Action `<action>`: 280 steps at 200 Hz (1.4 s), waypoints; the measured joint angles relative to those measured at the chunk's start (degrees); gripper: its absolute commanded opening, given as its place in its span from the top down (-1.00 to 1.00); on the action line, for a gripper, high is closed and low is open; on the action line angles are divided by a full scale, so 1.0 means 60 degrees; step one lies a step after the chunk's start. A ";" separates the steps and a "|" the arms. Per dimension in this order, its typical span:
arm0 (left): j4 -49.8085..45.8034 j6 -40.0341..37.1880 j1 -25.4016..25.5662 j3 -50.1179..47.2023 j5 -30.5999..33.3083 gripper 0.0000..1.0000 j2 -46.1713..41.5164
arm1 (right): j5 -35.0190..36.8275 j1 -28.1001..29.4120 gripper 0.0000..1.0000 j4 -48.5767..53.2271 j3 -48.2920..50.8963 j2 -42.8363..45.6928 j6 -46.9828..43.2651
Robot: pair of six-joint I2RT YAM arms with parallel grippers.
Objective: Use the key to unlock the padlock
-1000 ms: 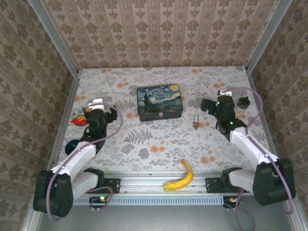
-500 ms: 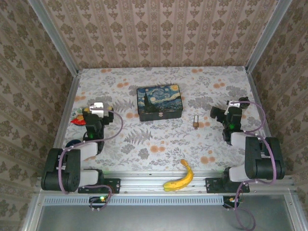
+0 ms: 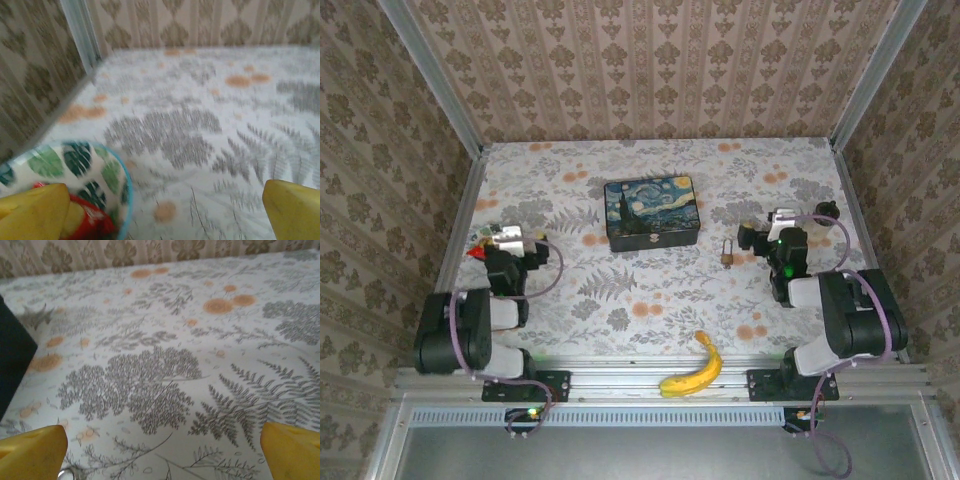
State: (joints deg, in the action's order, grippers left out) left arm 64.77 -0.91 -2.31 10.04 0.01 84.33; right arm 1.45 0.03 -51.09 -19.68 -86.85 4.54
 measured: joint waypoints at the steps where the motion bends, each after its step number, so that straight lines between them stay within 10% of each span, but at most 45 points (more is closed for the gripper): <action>1: 0.0036 0.0004 0.0000 0.0004 -0.0025 -1.00 0.0102 | 0.0004 0.0004 -1.00 0.0000 0.0000 -0.0011 -0.0015; 280: -0.2018 -0.0441 0.0401 0.2014 -0.0678 -1.00 0.0878 | 0.0692 0.0066 -1.00 0.0262 -0.0364 -0.0036 -0.0022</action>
State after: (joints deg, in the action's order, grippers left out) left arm 52.66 -3.55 0.10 22.13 -4.05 89.60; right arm 5.61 0.43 -49.52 -21.87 -87.07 4.40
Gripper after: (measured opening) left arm 0.999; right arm 0.999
